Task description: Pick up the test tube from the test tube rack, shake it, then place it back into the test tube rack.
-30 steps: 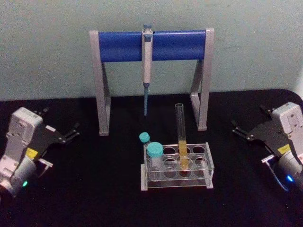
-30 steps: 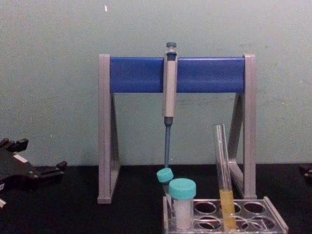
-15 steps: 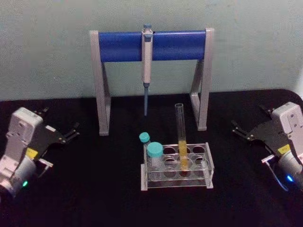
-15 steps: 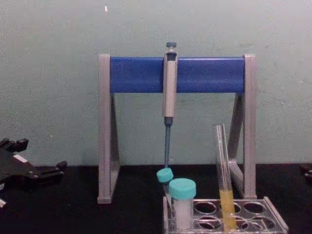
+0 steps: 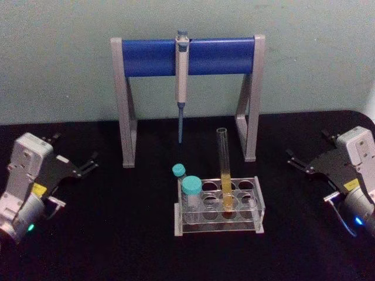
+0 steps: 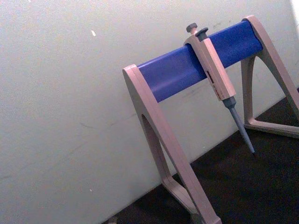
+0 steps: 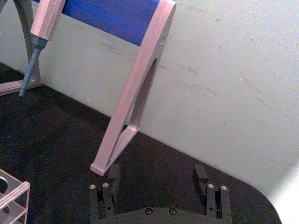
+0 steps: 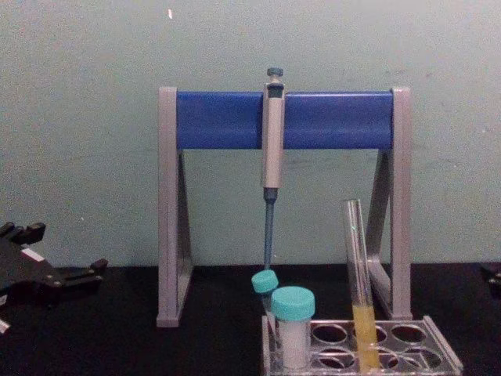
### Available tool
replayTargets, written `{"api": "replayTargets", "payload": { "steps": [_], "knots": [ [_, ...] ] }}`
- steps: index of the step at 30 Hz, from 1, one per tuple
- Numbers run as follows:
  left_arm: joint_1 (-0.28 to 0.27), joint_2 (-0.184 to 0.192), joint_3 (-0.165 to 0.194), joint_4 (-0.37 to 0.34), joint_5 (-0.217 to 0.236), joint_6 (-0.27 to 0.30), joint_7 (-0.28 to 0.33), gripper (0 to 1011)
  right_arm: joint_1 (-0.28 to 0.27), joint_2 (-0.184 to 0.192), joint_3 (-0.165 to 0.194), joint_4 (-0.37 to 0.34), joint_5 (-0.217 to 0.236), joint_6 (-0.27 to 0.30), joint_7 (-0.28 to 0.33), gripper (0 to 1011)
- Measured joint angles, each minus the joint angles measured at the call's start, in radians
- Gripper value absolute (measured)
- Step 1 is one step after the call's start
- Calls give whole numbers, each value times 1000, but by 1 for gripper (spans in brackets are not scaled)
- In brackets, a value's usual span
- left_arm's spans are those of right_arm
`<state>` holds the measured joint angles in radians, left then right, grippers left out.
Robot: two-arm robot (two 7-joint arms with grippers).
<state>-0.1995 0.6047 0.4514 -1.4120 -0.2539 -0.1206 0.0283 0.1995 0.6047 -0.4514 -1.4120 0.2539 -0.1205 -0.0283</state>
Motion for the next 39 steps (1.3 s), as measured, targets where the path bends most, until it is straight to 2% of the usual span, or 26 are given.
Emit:
{"api": "replayTargets", "payload": {
  "steps": [20, 27, 35, 39],
  "knots": [
    [0, 0, 0, 0, 0, 0, 0, 1010, 0, 0, 0, 0, 0, 0, 0, 1000],
    [0, 0, 0, 0, 0, 0, 0, 1010, -14, -4, 19, -19, 0, 11, 20, 1000],
    [0, 0, 0, 0, 0, 0, 0, 1009, -43, -6, 41, -69, 38, 36, 77, 1000],
    [0, 0, 0, 0, 0, 0, 0, 1010, -56, -10, 53, -99, 81, 49, 132, 1000]
  ]
}}
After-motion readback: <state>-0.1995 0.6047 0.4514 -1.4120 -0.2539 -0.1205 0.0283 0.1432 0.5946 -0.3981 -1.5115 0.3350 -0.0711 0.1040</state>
